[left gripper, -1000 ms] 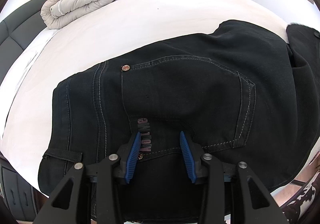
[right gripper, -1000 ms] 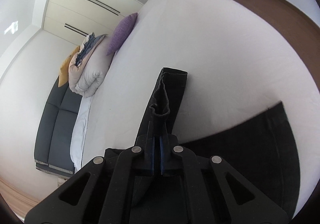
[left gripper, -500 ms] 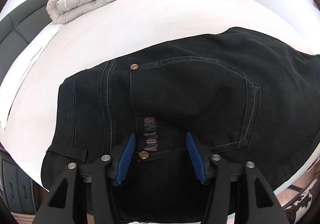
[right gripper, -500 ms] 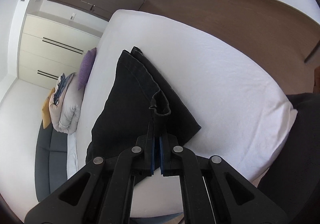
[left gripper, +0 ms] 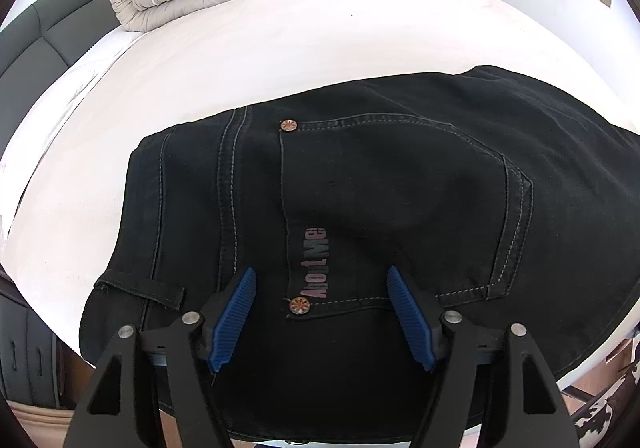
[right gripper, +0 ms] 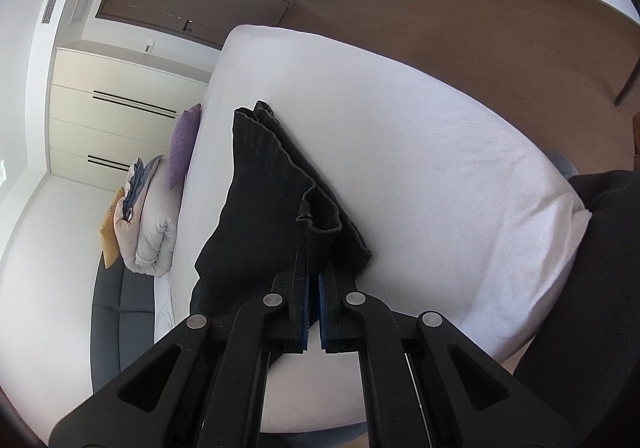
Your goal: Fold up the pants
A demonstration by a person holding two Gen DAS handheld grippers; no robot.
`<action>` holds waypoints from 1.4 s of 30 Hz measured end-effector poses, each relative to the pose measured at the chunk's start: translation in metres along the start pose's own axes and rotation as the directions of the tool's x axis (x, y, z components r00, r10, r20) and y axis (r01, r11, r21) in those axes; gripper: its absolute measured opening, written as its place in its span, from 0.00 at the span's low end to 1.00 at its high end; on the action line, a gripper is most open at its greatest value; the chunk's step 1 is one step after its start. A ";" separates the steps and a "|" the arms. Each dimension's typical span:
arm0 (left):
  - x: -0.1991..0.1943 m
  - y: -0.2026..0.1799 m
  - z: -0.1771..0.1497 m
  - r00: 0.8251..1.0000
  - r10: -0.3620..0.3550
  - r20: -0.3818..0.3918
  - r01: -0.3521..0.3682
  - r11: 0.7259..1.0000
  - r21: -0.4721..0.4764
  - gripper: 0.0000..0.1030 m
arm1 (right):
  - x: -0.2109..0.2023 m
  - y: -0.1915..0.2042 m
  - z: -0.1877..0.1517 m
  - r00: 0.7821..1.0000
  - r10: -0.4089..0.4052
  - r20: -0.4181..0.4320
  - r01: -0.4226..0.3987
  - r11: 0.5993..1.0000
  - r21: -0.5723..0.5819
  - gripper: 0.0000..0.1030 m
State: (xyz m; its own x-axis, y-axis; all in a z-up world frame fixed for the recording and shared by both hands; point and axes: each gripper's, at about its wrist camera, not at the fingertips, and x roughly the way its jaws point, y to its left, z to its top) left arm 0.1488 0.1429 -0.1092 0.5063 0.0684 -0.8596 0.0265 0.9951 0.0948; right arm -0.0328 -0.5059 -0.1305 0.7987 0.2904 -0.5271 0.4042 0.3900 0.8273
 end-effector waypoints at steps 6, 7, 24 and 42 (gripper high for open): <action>0.000 0.010 -0.010 1.000 0.005 0.010 -0.005 1.000 -0.010 0.70 | -0.014 -0.003 0.010 0.998 0.053 0.019 -0.053 0.998 0.023 0.07; -0.002 0.009 -0.011 1.000 0.006 0.012 -0.006 1.000 -0.010 0.70 | -0.025 0.000 0.013 0.997 -0.009 0.071 0.009 1.000 -0.004 0.13; -0.006 -0.004 -0.034 0.999 0.022 0.046 -0.021 1.000 -0.021 0.72 | 0.067 0.218 0.055 0.959 -0.234 -0.157 0.017 0.604 -0.797 0.65; -0.007 -0.001 -0.026 0.999 0.027 0.039 -0.026 0.999 -0.027 0.75 | 0.129 0.102 0.145 0.908 0.015 -0.419 -0.197 0.898 -0.394 0.46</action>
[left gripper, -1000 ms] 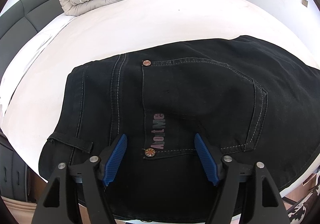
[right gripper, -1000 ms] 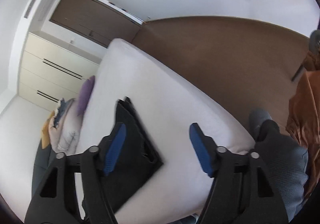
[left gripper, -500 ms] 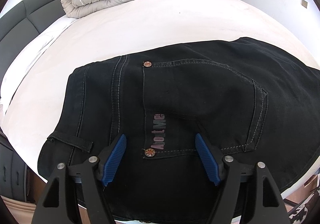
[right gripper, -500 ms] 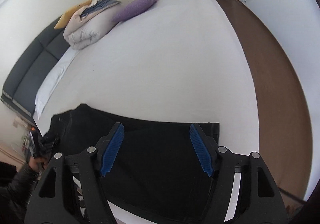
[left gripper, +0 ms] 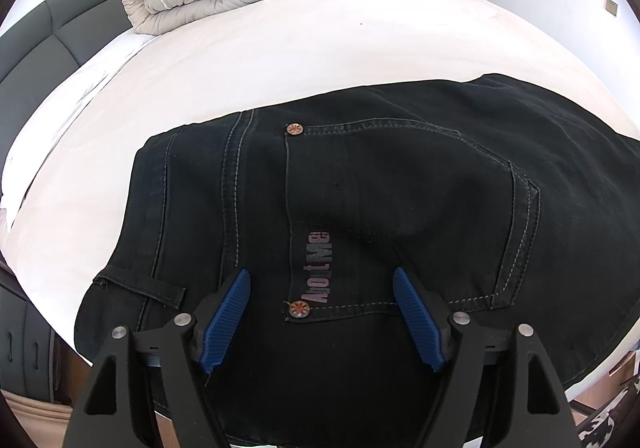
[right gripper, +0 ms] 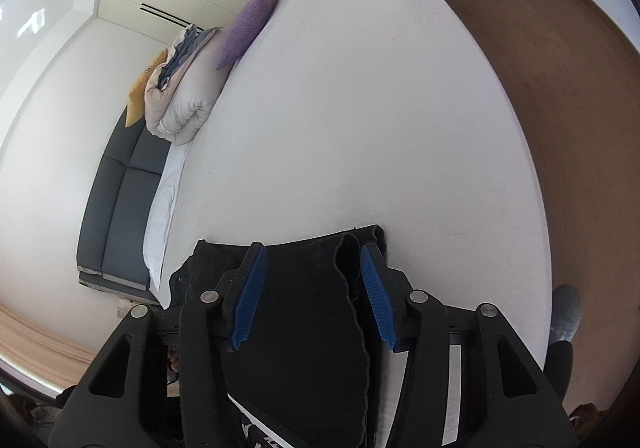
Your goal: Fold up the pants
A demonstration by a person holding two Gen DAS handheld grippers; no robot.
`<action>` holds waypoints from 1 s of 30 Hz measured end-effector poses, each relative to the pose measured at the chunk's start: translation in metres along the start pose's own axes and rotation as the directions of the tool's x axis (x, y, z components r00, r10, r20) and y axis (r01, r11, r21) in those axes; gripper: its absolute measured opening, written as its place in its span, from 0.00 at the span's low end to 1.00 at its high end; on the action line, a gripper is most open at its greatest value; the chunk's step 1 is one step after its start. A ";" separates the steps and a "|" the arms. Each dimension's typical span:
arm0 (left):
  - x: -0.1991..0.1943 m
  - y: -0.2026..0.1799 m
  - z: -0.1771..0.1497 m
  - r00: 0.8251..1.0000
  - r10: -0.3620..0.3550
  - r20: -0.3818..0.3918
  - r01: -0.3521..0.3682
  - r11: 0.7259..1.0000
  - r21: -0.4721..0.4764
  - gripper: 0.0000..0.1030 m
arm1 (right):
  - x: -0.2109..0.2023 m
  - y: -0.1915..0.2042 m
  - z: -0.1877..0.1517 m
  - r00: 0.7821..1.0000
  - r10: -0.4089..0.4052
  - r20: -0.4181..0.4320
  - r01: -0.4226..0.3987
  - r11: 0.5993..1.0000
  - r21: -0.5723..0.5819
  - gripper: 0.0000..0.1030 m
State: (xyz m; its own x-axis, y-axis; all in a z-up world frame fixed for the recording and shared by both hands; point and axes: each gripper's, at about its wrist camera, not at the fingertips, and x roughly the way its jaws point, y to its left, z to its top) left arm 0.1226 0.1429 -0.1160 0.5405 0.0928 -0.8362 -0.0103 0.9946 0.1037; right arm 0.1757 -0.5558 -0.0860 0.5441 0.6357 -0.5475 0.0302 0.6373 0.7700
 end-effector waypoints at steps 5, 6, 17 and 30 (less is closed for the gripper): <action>0.001 -0.002 0.001 1.000 0.002 0.000 -0.002 1.000 0.000 0.75 | 0.006 0.000 -0.009 0.998 0.050 -0.032 -0.051 0.998 -0.021 0.46; 0.001 -0.001 0.001 1.000 0.002 0.000 -0.002 1.000 0.000 0.75 | 0.008 0.002 -0.012 0.997 0.056 -0.043 -0.057 0.998 -0.025 0.46; 0.001 0.000 0.000 1.000 0.001 0.002 -0.001 1.000 0.000 0.76 | 0.060 0.012 -0.018 0.982 0.085 -0.168 -0.090 0.996 -0.022 0.46; -0.001 0.001 0.002 1.000 0.007 0.005 -0.007 1.000 -0.004 0.76 | 0.042 -0.036 -0.032 0.974 -0.034 0.222 -0.017 0.975 0.223 0.00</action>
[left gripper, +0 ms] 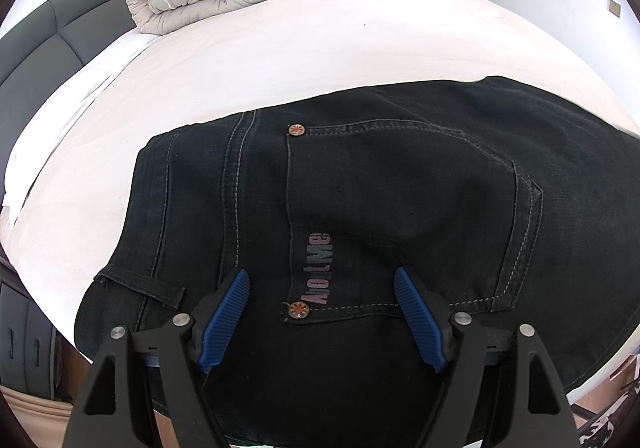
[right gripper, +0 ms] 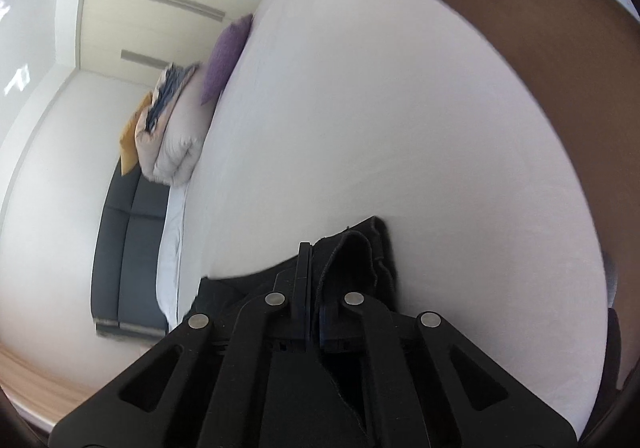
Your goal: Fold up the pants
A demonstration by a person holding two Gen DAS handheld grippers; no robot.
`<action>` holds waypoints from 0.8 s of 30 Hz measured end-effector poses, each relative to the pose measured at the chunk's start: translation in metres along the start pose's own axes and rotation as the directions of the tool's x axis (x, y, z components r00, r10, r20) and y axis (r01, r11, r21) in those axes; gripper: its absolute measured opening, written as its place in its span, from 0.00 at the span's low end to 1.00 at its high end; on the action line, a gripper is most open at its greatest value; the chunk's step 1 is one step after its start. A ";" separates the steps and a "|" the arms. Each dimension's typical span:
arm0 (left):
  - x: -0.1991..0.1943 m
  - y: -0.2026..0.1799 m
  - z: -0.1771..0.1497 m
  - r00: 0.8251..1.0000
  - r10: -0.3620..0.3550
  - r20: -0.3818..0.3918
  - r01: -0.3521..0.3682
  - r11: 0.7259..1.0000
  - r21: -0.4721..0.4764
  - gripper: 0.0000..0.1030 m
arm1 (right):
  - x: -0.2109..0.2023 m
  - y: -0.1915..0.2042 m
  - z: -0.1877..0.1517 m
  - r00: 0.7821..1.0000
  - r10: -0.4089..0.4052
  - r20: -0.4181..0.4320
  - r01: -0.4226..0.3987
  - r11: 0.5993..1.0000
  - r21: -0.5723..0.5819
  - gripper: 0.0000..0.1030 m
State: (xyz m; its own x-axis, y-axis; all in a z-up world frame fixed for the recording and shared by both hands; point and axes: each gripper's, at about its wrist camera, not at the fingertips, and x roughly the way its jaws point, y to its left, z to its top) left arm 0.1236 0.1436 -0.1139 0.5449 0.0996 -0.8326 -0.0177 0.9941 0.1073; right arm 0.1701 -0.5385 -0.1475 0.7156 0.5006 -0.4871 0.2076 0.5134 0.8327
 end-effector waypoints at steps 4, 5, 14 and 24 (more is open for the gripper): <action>-0.010 -0.008 0.007 0.999 0.048 -0.002 -0.048 0.999 0.001 0.72 | 0.001 -0.027 -0.014 0.993 0.050 0.105 -0.058 0.995 0.075 0.00; -0.016 -0.013 0.011 0.998 0.064 0.015 -0.064 0.998 0.008 0.70 | 0.003 -0.028 -0.015 0.992 0.057 0.115 -0.066 0.995 0.072 0.00; -0.043 -0.183 0.100 0.970 -0.193 0.148 0.144 0.946 0.291 0.72 | 0.023 -0.027 -0.015 0.998 0.027 0.061 -0.029 0.999 0.029 0.00; 0.019 -0.306 0.116 0.930 -0.368 -0.016 0.342 0.847 0.407 0.45 | 0.018 -0.040 -0.015 0.998 0.021 0.053 -0.020 1.000 -0.015 0.00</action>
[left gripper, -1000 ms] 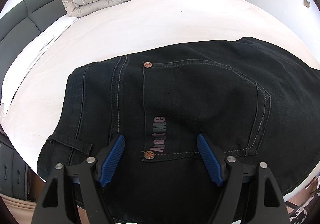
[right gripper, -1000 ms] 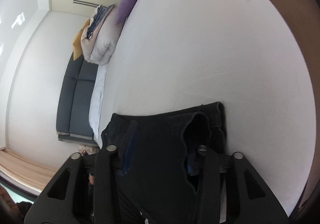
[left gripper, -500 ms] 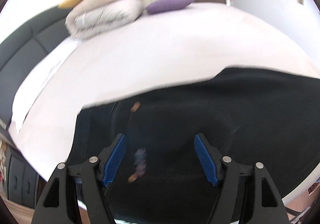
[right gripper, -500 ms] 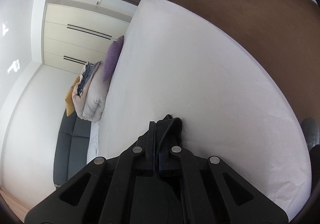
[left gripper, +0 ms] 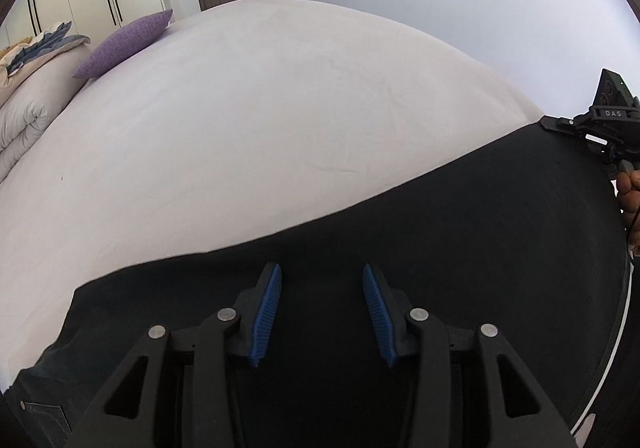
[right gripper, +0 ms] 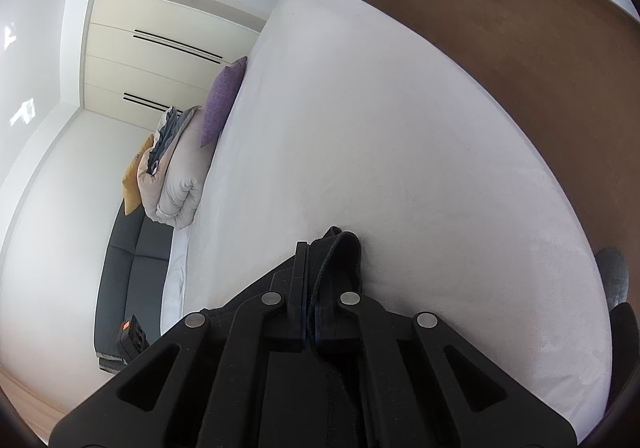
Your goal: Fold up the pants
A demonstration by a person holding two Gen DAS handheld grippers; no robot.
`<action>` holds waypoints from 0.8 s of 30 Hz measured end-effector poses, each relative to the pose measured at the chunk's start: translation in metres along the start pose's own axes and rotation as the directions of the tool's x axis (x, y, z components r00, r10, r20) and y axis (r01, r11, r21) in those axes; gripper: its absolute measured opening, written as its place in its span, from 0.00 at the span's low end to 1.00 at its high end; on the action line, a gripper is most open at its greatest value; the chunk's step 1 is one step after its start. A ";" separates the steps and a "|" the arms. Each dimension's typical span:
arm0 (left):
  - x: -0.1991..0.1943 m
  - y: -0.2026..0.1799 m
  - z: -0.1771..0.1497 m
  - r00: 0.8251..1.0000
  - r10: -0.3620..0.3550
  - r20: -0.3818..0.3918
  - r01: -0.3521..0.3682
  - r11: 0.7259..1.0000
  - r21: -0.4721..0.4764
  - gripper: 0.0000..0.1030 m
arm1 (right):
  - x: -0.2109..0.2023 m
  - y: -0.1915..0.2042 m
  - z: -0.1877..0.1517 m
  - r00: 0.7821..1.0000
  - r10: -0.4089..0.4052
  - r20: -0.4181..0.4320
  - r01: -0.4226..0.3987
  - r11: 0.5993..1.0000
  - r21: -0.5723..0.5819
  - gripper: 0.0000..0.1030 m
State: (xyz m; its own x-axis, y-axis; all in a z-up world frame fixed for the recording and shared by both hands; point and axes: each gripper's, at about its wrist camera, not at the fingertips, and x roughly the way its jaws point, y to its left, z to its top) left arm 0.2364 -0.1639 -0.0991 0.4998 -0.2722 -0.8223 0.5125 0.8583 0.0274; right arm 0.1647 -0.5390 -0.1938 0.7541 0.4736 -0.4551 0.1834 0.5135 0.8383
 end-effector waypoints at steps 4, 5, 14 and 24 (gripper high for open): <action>-0.014 0.012 -0.027 1.000 0.019 0.023 -0.019 1.000 -0.005 0.46 | -0.001 -0.003 0.001 1.000 0.025 0.003 -0.025 1.000 0.000 0.00; -0.017 0.015 -0.036 0.999 0.017 0.030 -0.016 1.000 -0.022 0.46 | -0.002 -0.003 0.001 1.000 0.031 0.004 -0.031 1.000 0.000 0.00; -0.041 0.026 -0.090 0.993 0.050 0.109 -0.034 0.989 -0.144 0.48 | -0.064 -0.013 -0.009 0.989 -0.097 0.112 0.092 0.995 0.045 0.20; -0.043 0.026 -0.109 0.983 0.076 0.169 -0.040 0.978 -0.202 0.49 | -0.004 0.112 -0.142 0.967 0.209 -0.149 -0.227 0.967 -0.118 0.46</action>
State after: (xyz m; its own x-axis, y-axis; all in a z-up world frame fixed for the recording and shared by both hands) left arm 0.1522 -0.0822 -0.1249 0.6479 -0.2761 -0.7099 0.3399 0.9389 -0.0549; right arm 0.0928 -0.3821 -0.1404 0.6735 0.6714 -0.3091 -0.0682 0.4729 0.8785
